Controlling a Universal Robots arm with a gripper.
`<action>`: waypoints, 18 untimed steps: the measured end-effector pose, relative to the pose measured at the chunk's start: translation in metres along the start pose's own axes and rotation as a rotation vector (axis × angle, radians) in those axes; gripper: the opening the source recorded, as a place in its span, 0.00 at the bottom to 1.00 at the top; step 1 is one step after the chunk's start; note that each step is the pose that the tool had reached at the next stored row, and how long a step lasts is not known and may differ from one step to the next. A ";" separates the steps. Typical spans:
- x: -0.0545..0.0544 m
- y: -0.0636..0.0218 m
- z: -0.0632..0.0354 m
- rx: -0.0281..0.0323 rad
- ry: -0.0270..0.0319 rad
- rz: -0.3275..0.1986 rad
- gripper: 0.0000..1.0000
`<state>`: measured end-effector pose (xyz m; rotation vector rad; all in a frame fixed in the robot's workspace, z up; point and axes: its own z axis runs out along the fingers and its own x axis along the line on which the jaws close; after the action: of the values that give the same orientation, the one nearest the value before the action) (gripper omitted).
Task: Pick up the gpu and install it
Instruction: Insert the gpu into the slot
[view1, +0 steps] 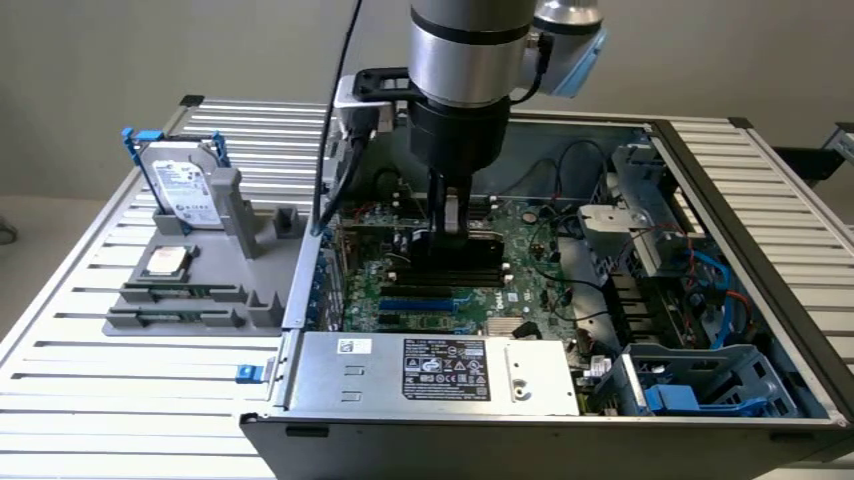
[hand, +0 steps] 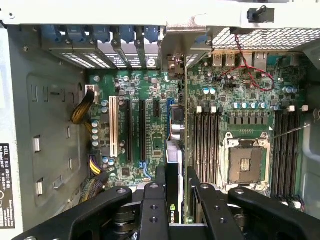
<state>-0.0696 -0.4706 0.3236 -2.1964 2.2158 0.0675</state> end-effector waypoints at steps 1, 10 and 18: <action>0.001 0.0001 0.0041 -0.0005 0.0001 0.000 0.27; 0.001 0.0028 0.0226 -0.0004 0.0001 0.001 0.27; 0.002 0.0033 0.0300 0.0000 -0.0002 0.010 0.27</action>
<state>-0.0735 -0.4711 0.2936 -2.1854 2.2268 0.0678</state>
